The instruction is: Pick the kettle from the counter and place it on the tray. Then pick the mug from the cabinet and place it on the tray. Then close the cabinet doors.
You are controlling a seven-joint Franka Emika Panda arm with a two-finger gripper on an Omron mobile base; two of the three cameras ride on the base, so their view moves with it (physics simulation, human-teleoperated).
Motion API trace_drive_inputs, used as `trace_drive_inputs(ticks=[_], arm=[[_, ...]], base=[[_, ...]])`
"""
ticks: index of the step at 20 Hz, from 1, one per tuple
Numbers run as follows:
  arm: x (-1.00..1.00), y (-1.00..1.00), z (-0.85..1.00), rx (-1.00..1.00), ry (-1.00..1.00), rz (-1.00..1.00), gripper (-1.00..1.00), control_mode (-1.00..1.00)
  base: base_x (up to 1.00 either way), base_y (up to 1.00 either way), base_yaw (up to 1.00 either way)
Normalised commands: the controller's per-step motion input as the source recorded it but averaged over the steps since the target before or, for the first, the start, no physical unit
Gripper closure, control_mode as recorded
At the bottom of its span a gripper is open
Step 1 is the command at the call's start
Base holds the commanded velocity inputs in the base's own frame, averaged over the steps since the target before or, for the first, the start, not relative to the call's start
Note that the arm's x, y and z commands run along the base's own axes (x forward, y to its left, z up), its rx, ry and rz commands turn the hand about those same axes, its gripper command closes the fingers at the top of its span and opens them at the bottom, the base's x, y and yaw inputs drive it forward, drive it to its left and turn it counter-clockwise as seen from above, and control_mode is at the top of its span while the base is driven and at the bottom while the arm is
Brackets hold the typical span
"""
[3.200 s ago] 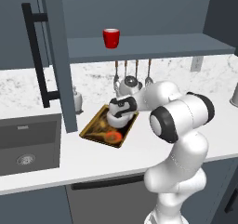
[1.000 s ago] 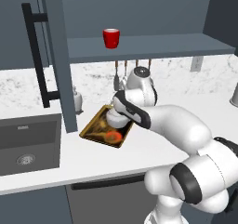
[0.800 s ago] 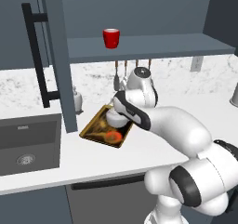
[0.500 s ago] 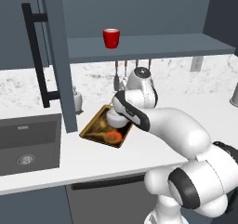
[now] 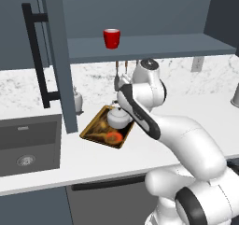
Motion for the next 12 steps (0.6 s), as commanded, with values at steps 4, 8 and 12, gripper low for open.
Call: trace_drive_inputs(ticks=[4,8,12], arm=[[-0.97,-0.2,0.42,-0.39,0.0,0.41,-1.0,-1.0],[-0.67,-0.06,0.6,-0.28,0.0,0.46,-1.0,-1.0],[-0.48,-0.08,0.77,-0.04,-0.18,0.33,-1.0,-1.0]], base=[[0.0,0.0,0.0],[0.0,0.0,0.0],[0.0,0.0,0.0]])
